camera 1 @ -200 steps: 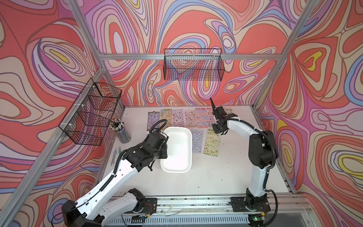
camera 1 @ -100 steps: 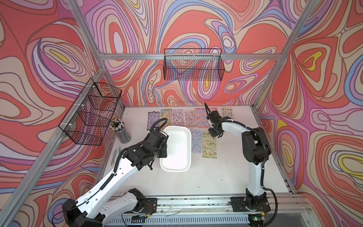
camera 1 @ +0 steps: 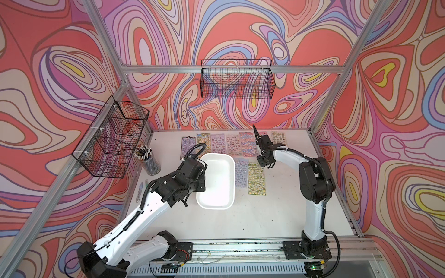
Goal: Take the stickers out of the storage box
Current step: Place the sticker at the center of the board, then adjust the sticker at the center of the board.
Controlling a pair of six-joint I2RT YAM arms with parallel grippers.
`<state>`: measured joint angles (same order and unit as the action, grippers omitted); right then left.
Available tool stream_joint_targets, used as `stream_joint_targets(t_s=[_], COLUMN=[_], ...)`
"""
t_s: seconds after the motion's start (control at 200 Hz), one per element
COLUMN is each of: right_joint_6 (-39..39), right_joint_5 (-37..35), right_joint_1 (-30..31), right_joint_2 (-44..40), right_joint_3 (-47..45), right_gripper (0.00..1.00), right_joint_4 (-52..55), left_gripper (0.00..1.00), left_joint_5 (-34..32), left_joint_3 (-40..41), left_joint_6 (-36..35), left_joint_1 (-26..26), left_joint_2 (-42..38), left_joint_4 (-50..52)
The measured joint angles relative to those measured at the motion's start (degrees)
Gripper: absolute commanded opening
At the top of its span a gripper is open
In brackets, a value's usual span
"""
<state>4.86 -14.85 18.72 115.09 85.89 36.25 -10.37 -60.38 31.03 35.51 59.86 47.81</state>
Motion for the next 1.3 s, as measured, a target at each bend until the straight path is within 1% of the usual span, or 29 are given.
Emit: stream_joint_targets(t_s=[0.085, 0.17, 0.25, 0.361, 0.436, 0.521, 0.651, 0.781, 0.966, 1.142, 1.297], right_joint_6=[-2.64, -5.62, -8.48, -12.79, -15.67, -18.93, -22.69, -24.98, -28.37, -31.85, -33.57], right_joint_5=[1.68, 3.43, 4.55, 5.79, 6.43, 8.57, 11.93, 14.27, 17.77, 23.10, 25.27], right_joint_1=[0.00, 0.46, 1.88, 6.51, 10.38, 14.32, 17.81, 22.10, 28.06, 29.55, 30.16], right_joint_2=[-4.39, -10.67, -17.00, -23.61, -25.64, -26.36, -26.29, -22.67, -11.10, -2.08, 3.13], right_joint_3=[-0.31, -2.51, -7.13, -15.43, -20.39, -24.52, -25.55, -21.49, -15.30, -9.84, -4.81], right_gripper=[0.52, 0.52, 0.52, 0.52, 0.52, 0.50, 0.48, 0.47, 0.41, 0.38, 0.35], right_joint_4=[0.22, -0.57, -1.57, -3.65, -4.85, -6.49, -9.94, -14.43, -23.06, -27.58, -29.49], left_gripper=[0.00, 0.00, 0.00, 0.00, 0.00, 0.00, 0.00, 0.00, 0.00, 0.00, 0.00], left_joint_5=[-0.22, -0.24, -0.31, -0.15, -0.15, -0.17, -0.52, -2.03, -4.59, -5.79, -5.75], left_joint_3=[-0.85, -2.27, -3.82, -5.62, -6.43, -6.71, -6.71, -6.71, -3.74, 0.72, 2.80], left_joint_6=[-0.42, -0.92, -1.33, -2.14, -2.54, -2.95, -2.99, -2.95, -2.49, -2.25, -2.23], left_joint_1=[-0.35, -1.14, -2.12, -4.15, -6.01, -8.28, -11.82, -15.43, -19.30, -22.25, -24.00], left_joint_2=[0.00, 0.00, 0.00, 0.00, -0.11, -0.66, -3.30, -7.78, -13.18, -15.19, -16.15], left_joint_4=[0.17, 0.61, 0.92, 1.14, 1.44, 1.73, 2.36, 3.02, 3.61, 5.29, 6.45])
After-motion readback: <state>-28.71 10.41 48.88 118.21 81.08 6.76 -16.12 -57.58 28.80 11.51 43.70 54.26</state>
